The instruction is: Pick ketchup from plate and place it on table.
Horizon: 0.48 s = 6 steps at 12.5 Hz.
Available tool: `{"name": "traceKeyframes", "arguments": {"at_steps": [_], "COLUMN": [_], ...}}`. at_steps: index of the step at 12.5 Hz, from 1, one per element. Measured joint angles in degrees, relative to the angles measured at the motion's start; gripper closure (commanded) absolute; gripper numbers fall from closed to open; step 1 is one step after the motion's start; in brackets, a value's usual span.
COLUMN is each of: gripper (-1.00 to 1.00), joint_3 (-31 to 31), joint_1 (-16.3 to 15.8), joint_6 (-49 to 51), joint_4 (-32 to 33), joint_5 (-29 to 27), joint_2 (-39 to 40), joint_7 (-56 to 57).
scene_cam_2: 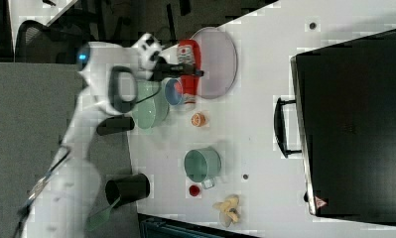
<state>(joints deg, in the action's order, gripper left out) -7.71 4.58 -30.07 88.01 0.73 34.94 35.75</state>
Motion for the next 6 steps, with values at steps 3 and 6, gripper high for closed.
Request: {"name": "traceKeyframes", "arguments": {"at_steps": [3, 6], "gripper": [-0.24, -0.24], "joint_3": [0.13, 1.26], "joint_1": [1.73, 2.68], "joint_6": [9.34, 12.09], "joint_4": [0.90, 4.87], "joint_5": [-1.60, -1.83], "joint_2": [-9.69, -18.39], "joint_7": [-0.14, -0.14]}}
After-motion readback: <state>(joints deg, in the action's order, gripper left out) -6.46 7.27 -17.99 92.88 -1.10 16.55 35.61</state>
